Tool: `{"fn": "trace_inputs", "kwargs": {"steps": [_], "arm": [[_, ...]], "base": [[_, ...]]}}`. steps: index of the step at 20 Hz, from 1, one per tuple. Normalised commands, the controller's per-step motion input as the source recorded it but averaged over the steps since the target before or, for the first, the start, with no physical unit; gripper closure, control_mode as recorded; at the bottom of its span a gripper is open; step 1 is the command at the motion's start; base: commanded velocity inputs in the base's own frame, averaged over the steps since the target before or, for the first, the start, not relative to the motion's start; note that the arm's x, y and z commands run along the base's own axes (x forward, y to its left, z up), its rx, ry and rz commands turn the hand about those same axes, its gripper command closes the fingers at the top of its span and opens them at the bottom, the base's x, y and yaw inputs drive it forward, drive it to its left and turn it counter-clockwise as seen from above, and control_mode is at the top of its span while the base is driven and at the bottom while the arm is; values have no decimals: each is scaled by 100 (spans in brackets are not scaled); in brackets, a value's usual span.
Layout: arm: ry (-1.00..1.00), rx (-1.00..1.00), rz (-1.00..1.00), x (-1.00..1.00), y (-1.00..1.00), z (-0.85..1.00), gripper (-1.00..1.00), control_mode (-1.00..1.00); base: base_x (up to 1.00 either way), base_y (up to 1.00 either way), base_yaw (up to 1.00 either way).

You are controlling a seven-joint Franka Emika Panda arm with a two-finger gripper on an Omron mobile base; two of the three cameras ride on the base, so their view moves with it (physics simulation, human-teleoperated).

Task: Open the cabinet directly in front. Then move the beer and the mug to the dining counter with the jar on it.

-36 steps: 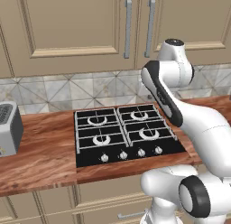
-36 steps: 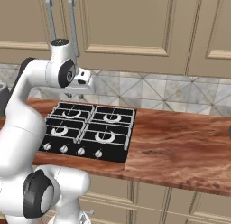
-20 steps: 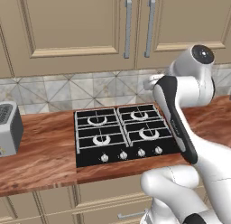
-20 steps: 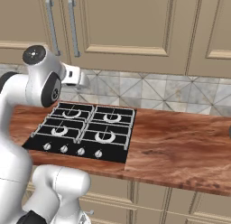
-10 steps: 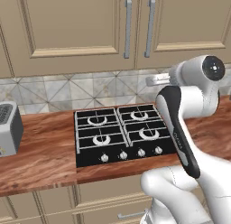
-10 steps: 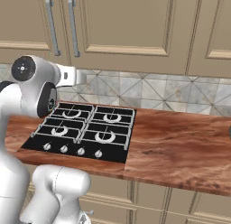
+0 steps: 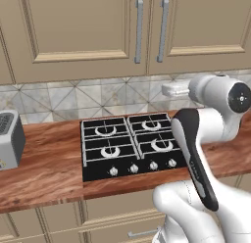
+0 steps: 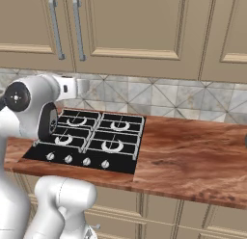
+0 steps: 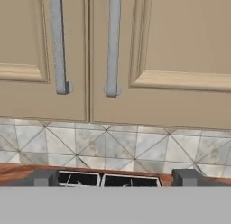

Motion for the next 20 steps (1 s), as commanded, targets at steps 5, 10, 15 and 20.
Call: {"fn": "trace_inputs", "kwargs": {"steps": [5,10,15,20], "arm": [[-18,0,0,-15,0,4,-100,-100],[-3,0,0,-2,0,2,-100,-100],[0,0,0,0,0,0,-100,-100],[0,0,0,0,0,0,-100,-100]], "base": [[0,0,0],[0,0,0],[0,0,0],[0,0,0]]}}
